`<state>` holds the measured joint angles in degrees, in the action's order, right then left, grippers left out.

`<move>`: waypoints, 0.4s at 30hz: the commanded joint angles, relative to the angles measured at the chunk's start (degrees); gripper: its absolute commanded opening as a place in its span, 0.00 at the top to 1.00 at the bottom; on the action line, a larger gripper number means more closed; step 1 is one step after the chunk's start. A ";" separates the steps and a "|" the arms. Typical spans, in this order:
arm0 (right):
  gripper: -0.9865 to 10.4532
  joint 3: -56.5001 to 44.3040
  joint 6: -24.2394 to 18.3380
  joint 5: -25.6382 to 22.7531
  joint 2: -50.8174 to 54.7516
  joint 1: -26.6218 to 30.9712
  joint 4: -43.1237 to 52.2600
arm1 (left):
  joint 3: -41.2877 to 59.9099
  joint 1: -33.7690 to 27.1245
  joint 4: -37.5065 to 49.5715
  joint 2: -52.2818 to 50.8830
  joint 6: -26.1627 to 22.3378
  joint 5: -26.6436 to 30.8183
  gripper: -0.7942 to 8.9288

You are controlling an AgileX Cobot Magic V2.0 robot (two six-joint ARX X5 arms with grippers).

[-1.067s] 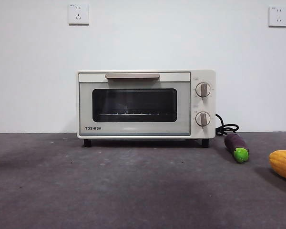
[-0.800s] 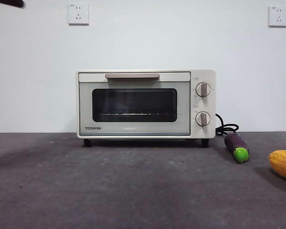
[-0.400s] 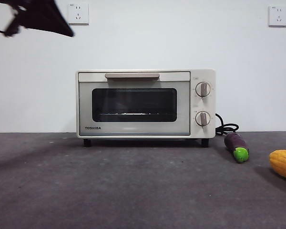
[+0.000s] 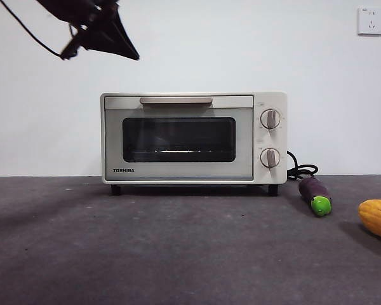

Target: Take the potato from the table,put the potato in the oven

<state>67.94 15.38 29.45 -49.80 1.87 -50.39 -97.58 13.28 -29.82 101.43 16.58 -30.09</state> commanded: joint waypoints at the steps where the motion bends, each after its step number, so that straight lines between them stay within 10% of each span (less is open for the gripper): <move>1: 0.92 0.37 -0.66 0.50 0.04 -0.02 -1.16 | -3.58 0.92 -0.33 3.61 -0.28 0.17 0.92; 12: 0.91 0.37 -2.58 0.81 0.04 -0.02 -5.60 | -7.96 2.58 0.55 10.86 -0.28 3.13 0.92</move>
<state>67.94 13.65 30.04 -49.80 1.87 -56.12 -105.47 15.62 -29.82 111.33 16.58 -27.11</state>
